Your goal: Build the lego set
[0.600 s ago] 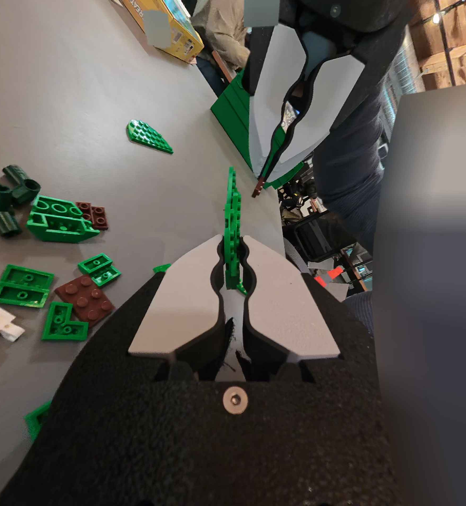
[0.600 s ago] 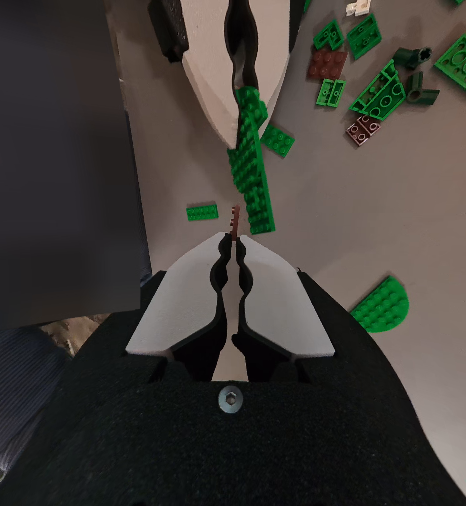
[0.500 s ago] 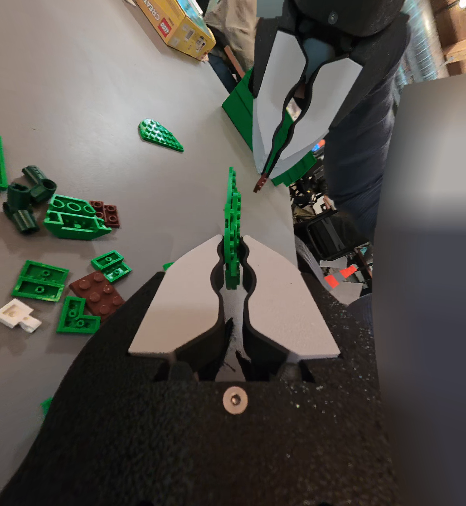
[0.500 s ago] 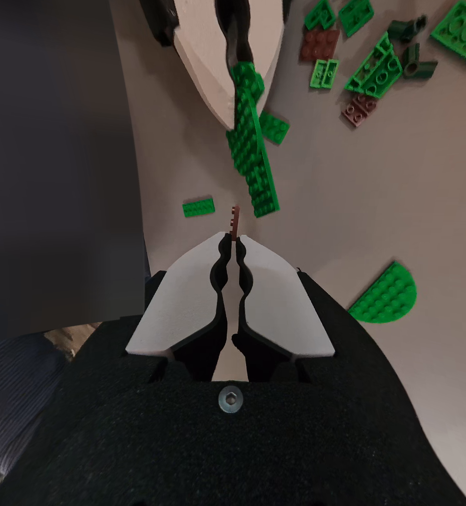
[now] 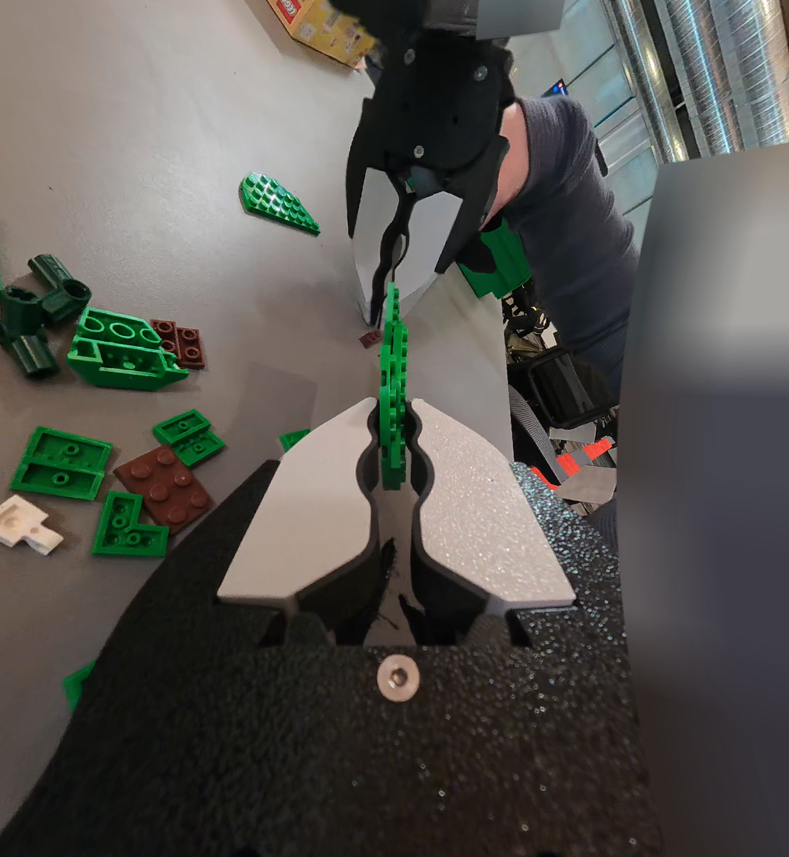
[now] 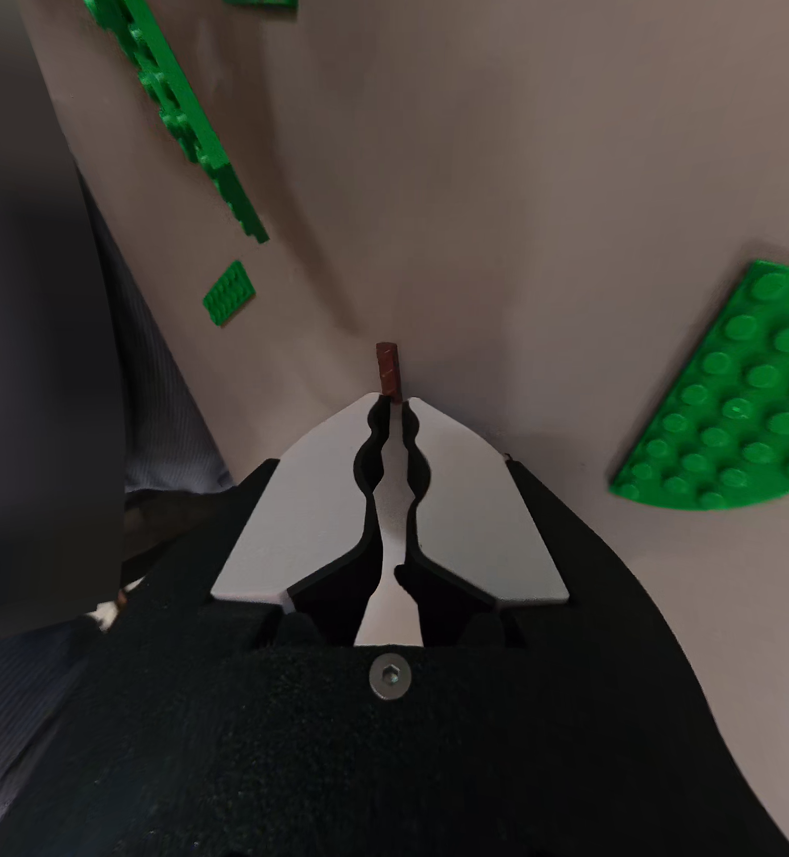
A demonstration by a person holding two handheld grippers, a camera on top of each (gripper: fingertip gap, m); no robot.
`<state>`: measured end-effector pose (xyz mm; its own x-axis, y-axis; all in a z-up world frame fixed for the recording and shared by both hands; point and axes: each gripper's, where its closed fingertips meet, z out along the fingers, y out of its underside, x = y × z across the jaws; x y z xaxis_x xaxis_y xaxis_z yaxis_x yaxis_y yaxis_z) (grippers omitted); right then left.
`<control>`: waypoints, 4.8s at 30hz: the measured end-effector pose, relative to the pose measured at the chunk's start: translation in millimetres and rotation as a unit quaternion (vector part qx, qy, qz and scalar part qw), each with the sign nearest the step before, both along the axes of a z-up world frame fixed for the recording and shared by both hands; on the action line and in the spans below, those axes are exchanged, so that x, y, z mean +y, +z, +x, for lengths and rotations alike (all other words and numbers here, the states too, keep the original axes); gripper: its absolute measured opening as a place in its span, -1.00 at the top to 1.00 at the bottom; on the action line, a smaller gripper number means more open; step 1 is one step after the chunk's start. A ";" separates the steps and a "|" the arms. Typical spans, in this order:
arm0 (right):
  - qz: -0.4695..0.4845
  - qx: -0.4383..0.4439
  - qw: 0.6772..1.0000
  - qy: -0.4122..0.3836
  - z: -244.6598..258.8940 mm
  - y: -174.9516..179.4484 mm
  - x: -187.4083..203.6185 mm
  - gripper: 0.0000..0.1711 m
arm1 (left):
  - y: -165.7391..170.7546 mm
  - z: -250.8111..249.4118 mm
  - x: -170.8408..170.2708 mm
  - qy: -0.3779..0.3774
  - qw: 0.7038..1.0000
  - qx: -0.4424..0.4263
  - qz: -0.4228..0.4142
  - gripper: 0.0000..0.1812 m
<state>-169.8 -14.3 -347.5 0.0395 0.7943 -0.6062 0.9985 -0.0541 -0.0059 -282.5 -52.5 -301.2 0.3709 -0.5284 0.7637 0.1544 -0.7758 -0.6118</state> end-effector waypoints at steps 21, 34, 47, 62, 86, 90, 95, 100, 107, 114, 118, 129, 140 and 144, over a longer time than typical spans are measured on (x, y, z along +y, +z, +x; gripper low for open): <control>0.298 0.190 0.933 0.065 -13.7 -4.4 -0.5 0.82 | 11.8 17.0 -11.6 -0.018 0.990 -0.103 -0.095 0.92; 0.368 0.333 0.857 0.139 -53.8 81.0 6.1 0.92 | 10.6 12.9 -7.5 -0.013 0.983 -0.132 -0.125 0.92; 0.340 0.277 0.850 0.292 -78.1 61.6 -17.3 0.91 | 9.8 13.4 -8.0 -0.014 0.983 -0.131 -0.127 0.92; 0.334 0.236 0.853 0.324 -79.2 62.2 -17.3 0.91 | 10.4 13.8 -8.8 -0.014 0.985 -0.125 -0.116 0.92; 0.342 0.222 0.855 0.320 -76.0 66.9 -15.3 0.86 | 11.4 14.5 -9.4 -0.018 0.986 -0.125 -0.109 0.92; 0.275 0.273 0.895 0.219 -79.9 83.5 -15.1 0.79 | 12.1 15.1 -10.1 -0.020 0.987 -0.124 -0.105 0.92; 0.042 0.290 0.955 -0.049 -88.4 93.1 -8.6 0.62 | 13.3 15.9 -11.2 -0.025 0.987 -0.125 -0.100 0.92; -0.147 0.244 0.936 -0.209 -80.6 79.8 -13.7 0.51 | 15.2 16.2 -11.0 -0.025 0.986 -0.131 -0.096 0.92; -0.265 0.267 0.867 -0.327 -83.2 73.9 -21.3 0.58 | 16.5 16.6 -10.9 -0.024 0.986 -0.135 -0.093 0.92; -0.292 0.278 0.847 -0.347 -82.6 73.2 -28.0 0.69 | 16.5 16.7 -10.6 -0.023 0.986 -0.135 -0.093 0.92; -0.295 0.282 0.843 -0.350 -83.1 72.3 -28.4 0.77 | 16.4 16.6 -10.4 -0.021 0.987 -0.133 -0.092 0.92; -0.256 0.330 0.849 -0.323 -81.9 76.7 -31.2 0.89 | 23.3 17.7 -11.1 -0.023 0.991 -0.124 -0.045 0.92; 0.052 0.545 0.833 -0.077 -69.6 110.2 -54.5 0.89 | 51.3 27.2 -26.7 -0.032 0.963 0.020 0.268 0.92; 0.136 0.587 0.798 -0.007 -66.6 114.9 -60.0 0.89 | 55.4 29.8 -30.6 -0.034 0.950 0.025 0.309 0.92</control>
<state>-236.4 -74.3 -232.7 -0.4191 0.9072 -0.0360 0.2953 0.0987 -0.9503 -252.8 -83.1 -245.8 0.3484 -0.8940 0.2817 0.0749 -0.2730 -0.9591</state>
